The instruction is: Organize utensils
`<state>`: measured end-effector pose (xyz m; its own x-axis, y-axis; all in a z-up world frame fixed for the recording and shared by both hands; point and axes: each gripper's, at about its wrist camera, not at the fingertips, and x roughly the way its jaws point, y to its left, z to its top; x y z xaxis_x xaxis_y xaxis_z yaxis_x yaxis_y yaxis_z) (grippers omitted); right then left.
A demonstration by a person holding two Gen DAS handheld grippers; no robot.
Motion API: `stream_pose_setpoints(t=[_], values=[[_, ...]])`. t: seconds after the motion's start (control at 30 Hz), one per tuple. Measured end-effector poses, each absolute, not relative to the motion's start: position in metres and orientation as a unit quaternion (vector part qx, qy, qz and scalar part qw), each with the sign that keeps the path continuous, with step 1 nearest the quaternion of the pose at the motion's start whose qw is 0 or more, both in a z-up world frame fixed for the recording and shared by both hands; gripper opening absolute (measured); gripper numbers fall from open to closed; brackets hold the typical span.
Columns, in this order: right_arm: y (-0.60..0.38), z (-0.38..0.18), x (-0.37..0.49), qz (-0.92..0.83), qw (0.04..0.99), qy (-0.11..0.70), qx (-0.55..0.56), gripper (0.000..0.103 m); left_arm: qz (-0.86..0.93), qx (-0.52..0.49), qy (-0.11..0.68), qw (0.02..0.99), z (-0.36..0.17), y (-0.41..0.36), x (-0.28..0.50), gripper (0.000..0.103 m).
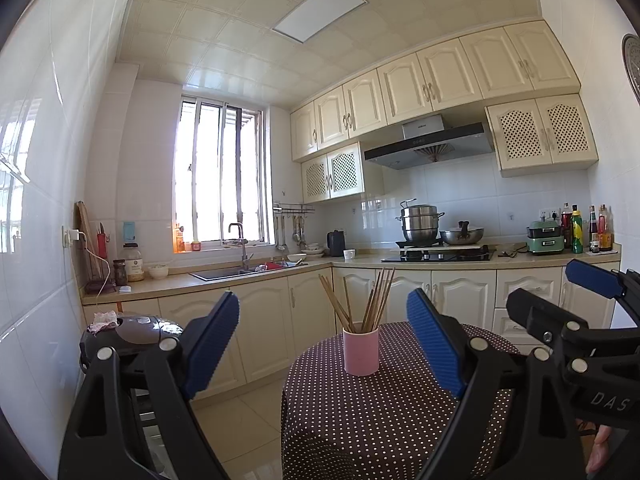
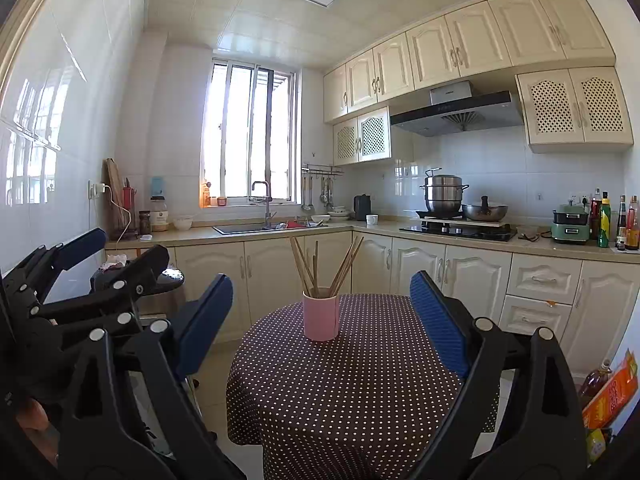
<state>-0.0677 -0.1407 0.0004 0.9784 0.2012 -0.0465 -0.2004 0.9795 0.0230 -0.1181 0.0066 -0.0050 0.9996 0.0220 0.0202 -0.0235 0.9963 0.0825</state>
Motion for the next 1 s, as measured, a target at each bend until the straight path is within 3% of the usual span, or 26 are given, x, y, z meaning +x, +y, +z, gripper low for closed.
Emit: stream_pose_setpoints(t=[1.0], values=[[-0.1402, -0.0009, -0.0686, 0.099, 0.995, 0.026, 0.010, 0.089, 0.010, 0.041, -0.005, 0.999, -0.0049, 0.0117, -0.1152, 0.084]])
